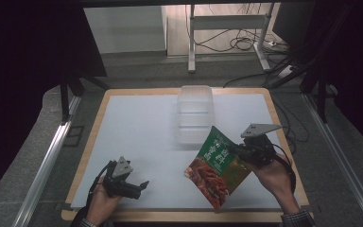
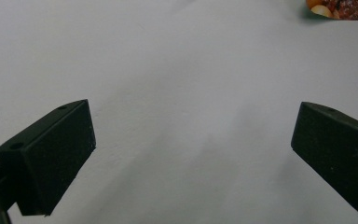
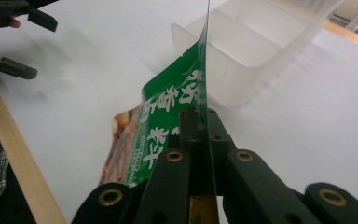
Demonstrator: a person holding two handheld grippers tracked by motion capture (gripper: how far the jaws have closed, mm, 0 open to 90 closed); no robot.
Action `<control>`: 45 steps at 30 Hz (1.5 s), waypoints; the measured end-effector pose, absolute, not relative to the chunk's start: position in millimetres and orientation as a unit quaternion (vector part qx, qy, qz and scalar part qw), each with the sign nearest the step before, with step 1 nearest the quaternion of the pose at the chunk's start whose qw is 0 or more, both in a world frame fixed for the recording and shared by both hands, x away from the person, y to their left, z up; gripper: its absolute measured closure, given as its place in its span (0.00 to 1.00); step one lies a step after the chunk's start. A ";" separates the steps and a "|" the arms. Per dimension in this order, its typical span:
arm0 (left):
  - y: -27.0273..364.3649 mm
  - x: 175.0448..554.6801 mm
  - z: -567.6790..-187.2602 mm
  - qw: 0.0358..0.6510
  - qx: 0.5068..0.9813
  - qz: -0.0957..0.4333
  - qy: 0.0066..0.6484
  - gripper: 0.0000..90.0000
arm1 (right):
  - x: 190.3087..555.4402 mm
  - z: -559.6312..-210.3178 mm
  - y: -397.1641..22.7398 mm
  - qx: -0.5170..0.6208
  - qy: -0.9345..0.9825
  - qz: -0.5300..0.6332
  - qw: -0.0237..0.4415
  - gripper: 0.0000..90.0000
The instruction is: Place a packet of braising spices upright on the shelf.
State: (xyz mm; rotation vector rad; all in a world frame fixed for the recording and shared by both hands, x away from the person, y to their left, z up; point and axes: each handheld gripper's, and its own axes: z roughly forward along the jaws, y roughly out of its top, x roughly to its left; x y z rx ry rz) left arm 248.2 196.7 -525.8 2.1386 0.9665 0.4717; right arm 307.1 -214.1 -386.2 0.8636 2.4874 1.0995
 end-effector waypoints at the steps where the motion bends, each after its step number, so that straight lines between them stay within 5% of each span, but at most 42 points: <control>1: 196.8 248.2 -525.7 0.366 0.832 0.183 0.376 0.00 | 307.1 -386.2 -214.1 0.300 0.863 0.381 0.144 0.99; 45: 197.9 248.7 -523.1 0.376 0.827 0.168 0.383 0.00 | 323.7 -300.6 -201.4 0.267 0.861 0.402 0.164 0.99</control>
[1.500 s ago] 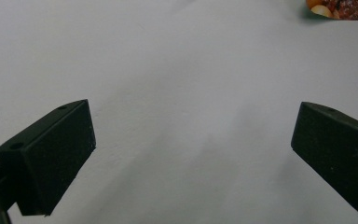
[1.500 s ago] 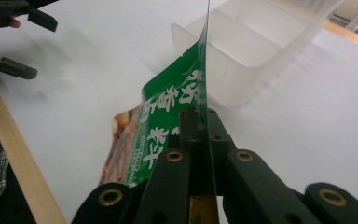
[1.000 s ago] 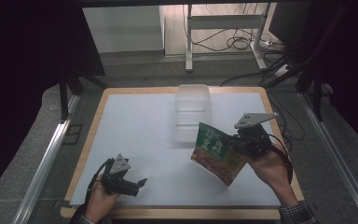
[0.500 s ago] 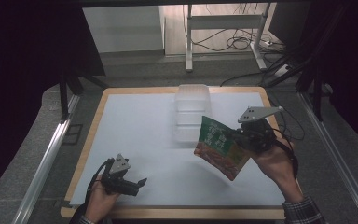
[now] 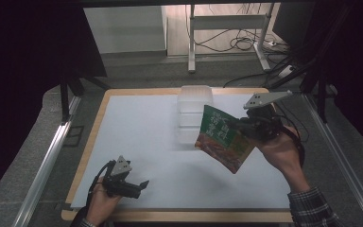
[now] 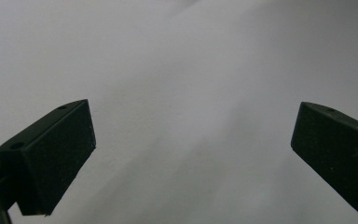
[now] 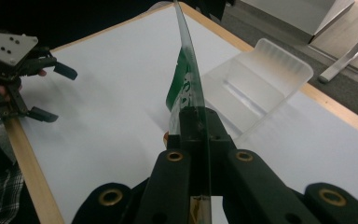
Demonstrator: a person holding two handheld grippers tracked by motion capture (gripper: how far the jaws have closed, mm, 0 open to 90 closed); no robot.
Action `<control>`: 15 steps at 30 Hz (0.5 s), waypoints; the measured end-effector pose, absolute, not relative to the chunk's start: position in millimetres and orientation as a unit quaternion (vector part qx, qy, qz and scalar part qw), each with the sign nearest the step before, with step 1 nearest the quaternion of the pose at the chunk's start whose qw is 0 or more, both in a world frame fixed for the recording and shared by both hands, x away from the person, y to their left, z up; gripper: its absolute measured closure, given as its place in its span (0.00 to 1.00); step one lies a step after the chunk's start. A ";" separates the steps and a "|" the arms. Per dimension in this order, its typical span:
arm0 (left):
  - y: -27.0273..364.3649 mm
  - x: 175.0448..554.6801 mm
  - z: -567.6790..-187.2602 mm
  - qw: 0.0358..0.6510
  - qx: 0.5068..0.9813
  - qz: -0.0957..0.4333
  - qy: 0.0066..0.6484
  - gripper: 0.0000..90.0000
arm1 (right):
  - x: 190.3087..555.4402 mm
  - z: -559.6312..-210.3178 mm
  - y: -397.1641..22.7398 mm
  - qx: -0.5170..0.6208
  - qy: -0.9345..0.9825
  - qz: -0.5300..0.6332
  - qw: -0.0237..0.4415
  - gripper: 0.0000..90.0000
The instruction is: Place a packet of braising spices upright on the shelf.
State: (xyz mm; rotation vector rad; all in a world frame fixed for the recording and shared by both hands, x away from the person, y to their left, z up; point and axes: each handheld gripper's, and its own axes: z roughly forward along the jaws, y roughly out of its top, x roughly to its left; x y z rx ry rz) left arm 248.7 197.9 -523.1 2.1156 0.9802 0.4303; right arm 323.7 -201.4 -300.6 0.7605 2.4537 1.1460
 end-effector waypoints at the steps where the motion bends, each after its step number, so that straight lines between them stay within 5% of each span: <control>1: 198.0 248.7 -523.1 0.376 0.827 0.169 0.383 0.00 | 325.8 -298.1 -201.1 0.267 0.860 0.402 0.164 0.99; 15: 199.3 249.1 -522.8 0.377 0.826 0.166 0.383 0.00 | 360.0 -273.2 -190.0 0.274 0.850 0.416 0.171 0.99</control>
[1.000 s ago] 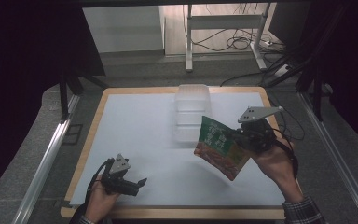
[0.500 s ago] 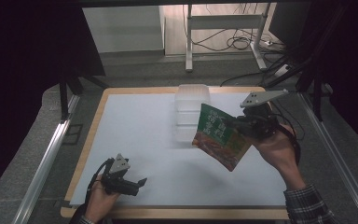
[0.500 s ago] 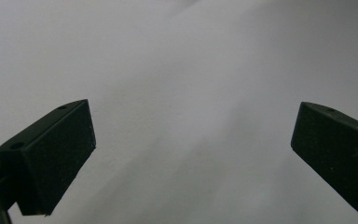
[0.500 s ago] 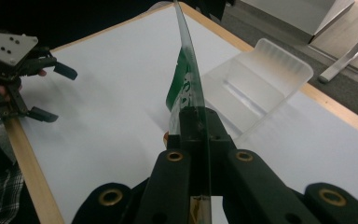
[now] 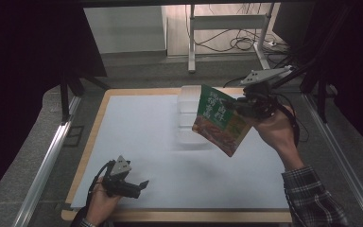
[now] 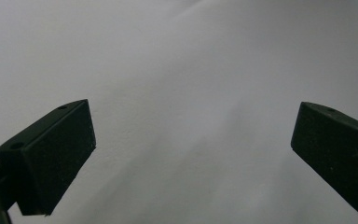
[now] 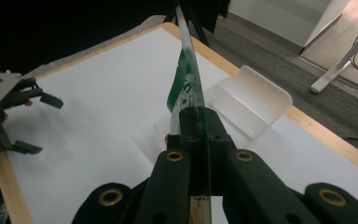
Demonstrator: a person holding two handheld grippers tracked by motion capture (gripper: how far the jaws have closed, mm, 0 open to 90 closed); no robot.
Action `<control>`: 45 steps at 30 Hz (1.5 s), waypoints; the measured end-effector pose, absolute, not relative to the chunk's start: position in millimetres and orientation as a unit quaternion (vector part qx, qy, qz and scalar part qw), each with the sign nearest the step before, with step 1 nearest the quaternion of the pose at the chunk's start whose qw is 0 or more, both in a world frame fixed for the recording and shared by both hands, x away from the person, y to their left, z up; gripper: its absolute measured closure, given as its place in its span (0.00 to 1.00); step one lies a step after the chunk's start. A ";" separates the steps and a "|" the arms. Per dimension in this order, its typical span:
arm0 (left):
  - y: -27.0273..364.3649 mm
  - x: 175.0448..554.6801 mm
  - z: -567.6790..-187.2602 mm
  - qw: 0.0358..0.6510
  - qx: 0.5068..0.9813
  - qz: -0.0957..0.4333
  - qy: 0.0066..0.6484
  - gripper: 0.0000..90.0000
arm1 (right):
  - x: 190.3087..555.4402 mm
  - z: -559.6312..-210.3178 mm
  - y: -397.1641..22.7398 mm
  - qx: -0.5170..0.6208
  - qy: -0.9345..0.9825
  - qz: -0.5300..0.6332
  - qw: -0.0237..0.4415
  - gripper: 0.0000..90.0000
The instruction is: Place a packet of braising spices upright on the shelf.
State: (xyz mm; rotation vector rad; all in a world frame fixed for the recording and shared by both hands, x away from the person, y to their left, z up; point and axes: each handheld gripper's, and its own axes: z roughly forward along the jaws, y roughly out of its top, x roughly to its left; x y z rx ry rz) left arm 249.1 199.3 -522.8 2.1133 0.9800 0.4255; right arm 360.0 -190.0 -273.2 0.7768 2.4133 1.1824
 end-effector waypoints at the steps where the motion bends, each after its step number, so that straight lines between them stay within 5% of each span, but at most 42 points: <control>1: 199.5 249.2 -522.8 0.377 0.826 0.166 0.384 0.00 | 362.9 -271.8 -188.9 0.275 0.849 0.418 0.170 0.99; 45: 206.3 249.8 -519.9 0.400 0.814 0.159 0.391 0.00 | 491.2 -266.2 -127.5 0.287 0.828 0.438 0.200 0.99</control>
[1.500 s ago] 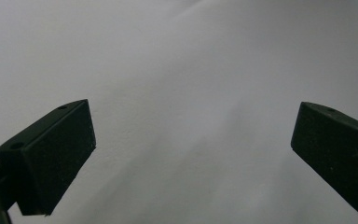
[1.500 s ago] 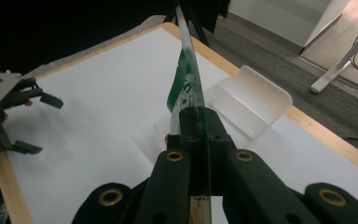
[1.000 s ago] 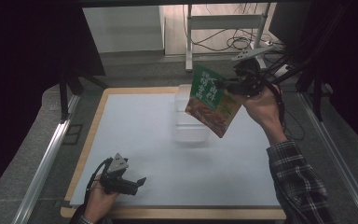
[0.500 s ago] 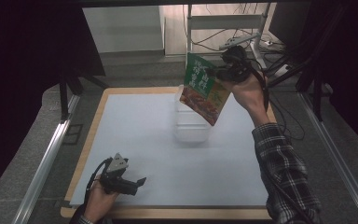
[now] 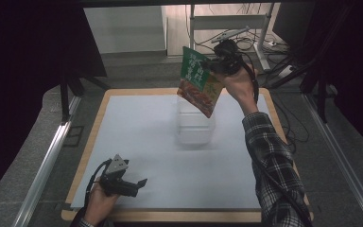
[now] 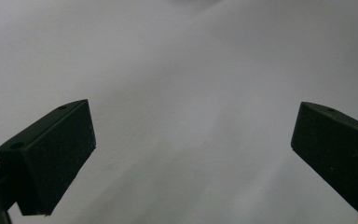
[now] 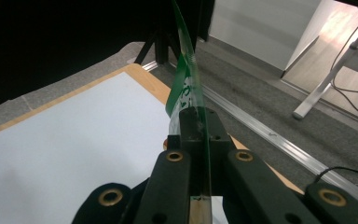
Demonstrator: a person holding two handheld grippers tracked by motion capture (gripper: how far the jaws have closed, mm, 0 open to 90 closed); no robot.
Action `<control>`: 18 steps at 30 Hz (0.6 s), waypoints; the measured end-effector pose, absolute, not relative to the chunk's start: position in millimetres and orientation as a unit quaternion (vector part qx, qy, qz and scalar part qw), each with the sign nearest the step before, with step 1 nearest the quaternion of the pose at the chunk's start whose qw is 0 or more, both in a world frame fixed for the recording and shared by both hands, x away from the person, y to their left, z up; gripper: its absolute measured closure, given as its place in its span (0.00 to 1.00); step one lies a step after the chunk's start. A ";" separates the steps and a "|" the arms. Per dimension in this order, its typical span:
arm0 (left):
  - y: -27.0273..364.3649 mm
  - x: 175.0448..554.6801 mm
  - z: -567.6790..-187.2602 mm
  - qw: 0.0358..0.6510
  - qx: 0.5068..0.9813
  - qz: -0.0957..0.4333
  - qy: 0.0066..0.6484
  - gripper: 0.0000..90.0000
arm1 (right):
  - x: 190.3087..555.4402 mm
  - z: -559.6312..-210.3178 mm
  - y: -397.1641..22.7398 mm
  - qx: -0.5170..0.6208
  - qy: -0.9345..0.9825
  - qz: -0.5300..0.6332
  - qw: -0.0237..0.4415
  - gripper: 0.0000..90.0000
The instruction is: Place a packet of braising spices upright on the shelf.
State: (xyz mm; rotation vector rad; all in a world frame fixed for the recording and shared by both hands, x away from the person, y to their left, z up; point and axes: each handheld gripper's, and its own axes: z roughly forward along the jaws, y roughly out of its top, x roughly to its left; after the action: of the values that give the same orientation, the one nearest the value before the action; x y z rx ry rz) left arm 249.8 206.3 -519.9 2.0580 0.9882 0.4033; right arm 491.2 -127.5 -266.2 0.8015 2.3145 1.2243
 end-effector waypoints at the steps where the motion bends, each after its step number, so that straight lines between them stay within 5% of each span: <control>1: 206.5 249.8 -519.8 0.400 0.813 0.160 0.392 0.00 | 496.7 -268.9 -125.2 0.287 0.828 0.439 0.201 0.99; 18: 209.9 250.9 -520.0 0.400 0.812 0.155 0.395 0.00 | 530.5 -298.2 -120.1 0.287 0.821 0.441 0.223 0.99</control>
State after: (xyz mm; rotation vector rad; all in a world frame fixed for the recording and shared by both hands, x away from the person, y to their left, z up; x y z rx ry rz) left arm 250.9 209.9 -520.0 2.0542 1.0003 0.3928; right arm 530.5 -120.1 -298.2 0.7922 2.2657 1.2184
